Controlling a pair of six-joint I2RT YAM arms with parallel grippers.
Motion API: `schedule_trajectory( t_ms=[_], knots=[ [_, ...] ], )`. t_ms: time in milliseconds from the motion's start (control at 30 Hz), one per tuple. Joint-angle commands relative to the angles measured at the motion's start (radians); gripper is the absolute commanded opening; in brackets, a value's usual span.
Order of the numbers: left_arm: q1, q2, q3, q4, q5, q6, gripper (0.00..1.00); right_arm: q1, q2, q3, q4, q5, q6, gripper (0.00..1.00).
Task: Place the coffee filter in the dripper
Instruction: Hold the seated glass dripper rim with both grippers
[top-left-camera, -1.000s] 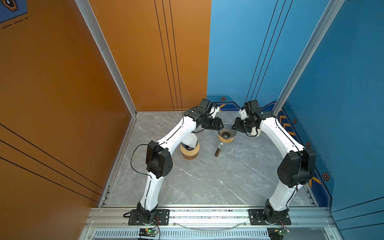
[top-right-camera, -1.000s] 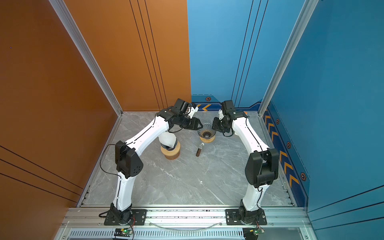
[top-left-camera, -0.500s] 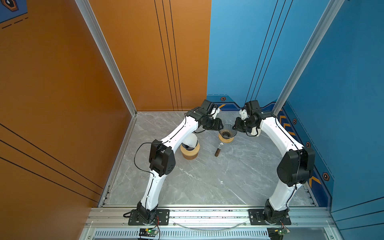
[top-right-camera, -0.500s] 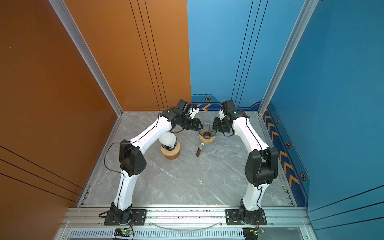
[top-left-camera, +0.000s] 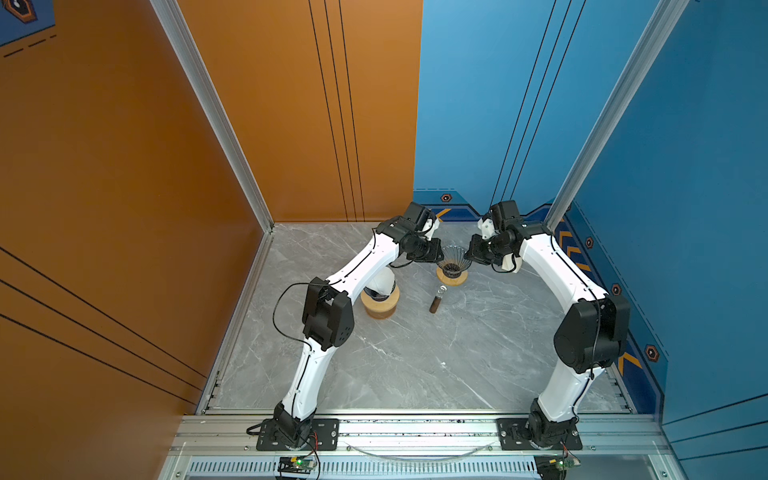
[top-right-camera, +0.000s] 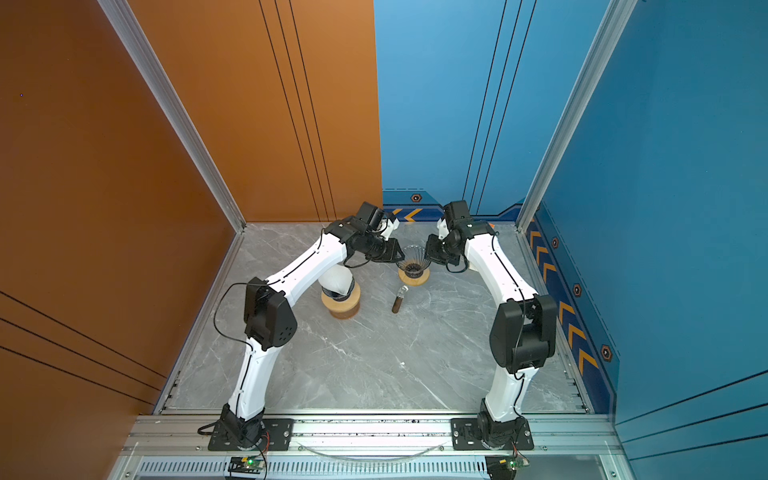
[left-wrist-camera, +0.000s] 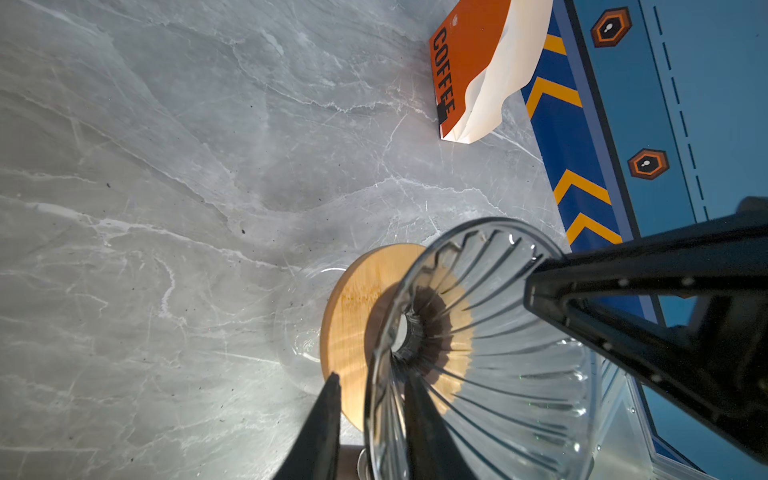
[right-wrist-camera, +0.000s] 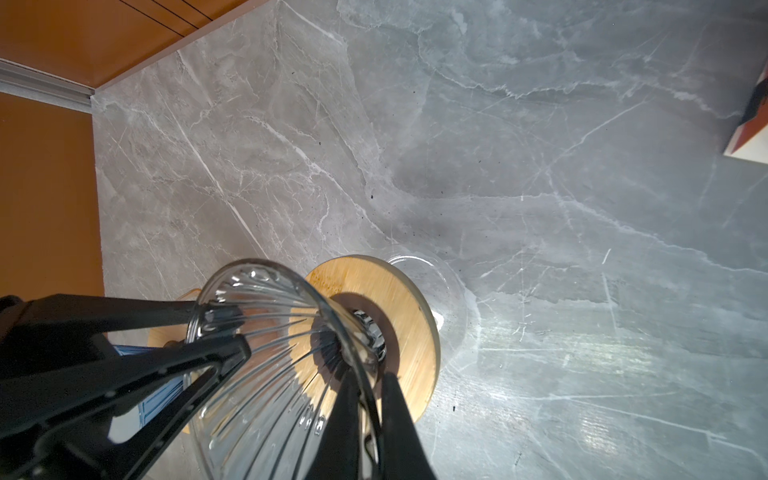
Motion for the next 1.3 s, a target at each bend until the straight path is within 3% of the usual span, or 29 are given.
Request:
schedule_trajectory(
  t_ms=[0, 367, 733, 1267],
  knots=[
    [0.012, 0.005, 0.026, -0.015, 0.03, -0.001, 0.25, -0.007, 0.008, 0.002, 0.011, 0.0, -0.006, 0.08],
    [0.009, 0.001, 0.015, -0.014, 0.029, 0.0, 0.23, -0.008, -0.01, -0.043, 0.023, 0.022, -0.026, 0.06],
    [0.007, 0.001, 0.014, -0.014, 0.024, 0.003, 0.18, -0.009, -0.101, -0.2, 0.178, 0.059, -0.003, 0.0],
    [0.009, 0.005, -0.013, -0.015, 0.032, -0.006, 0.11, -0.021, -0.102, -0.259, 0.172, 0.047, 0.001, 0.0]
  ],
)
